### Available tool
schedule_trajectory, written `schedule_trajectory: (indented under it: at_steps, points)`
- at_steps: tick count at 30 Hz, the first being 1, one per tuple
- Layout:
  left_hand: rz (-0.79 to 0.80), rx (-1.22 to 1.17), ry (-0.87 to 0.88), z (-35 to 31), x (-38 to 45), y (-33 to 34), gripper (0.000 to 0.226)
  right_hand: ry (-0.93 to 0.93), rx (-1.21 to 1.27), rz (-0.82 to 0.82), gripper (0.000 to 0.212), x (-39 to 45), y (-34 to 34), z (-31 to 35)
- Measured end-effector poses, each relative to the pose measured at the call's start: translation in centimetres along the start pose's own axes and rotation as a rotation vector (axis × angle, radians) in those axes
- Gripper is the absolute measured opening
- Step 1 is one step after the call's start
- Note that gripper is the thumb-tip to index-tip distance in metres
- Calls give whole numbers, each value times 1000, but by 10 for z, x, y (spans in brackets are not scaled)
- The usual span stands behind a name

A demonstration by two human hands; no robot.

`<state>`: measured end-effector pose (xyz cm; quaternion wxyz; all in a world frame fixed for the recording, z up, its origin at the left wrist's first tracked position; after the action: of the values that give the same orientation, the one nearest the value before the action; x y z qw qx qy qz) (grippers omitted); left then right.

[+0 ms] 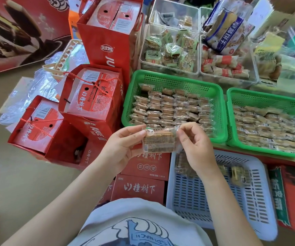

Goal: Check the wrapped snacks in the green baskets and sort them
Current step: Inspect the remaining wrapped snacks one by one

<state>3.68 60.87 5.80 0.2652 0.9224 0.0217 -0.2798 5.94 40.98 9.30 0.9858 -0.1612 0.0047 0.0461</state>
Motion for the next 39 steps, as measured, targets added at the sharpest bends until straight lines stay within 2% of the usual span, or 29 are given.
schedule_trajectory:
  at_steps: [7, 13, 18, 26, 31, 36, 38, 39]
  points:
    - [-39, 149, 87, 7, -1, -7, 28, -64, -69, -67, 11, -8, -8, 3]
    - [-82, 326, 313, -6, -16, -6, 14, -70, 3, -121, 16, -16, -10, 2]
    - [-12, 410, 490, -27, -28, 1, 14, -44, 119, -115, 11, -20, -9, 3]
    - [5, 382, 426, -25, -28, 0, 10, -23, 153, -62, 10, -21, -11, 10]
    - [18, 401, 415, -24, -28, 3, 17, -21, 158, -26, 15, -21, -10, 8]
    - [116, 546, 326, -19, -24, 9, 32, -141, 19, -15, 20, -20, -11, 23]
    - [49, 637, 353, -21, -24, 14, 40, -168, 16, -28, 17, -19, -11, 28]
    - [-2, 599, 376, -22, -24, 15, 40, -172, 35, -39, 16, -19, -10, 30]
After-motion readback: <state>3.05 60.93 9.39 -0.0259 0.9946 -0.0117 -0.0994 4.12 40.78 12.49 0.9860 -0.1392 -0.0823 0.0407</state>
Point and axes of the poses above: each hand's wrist, its own x-axis towards the middle knuckle, its own y-axis out of the palm, z = x × y, the point moved 6 cm from there along x, towards the middle knuckle, and after that the axes turned 2 degrees about x, right-handed, at the moved point
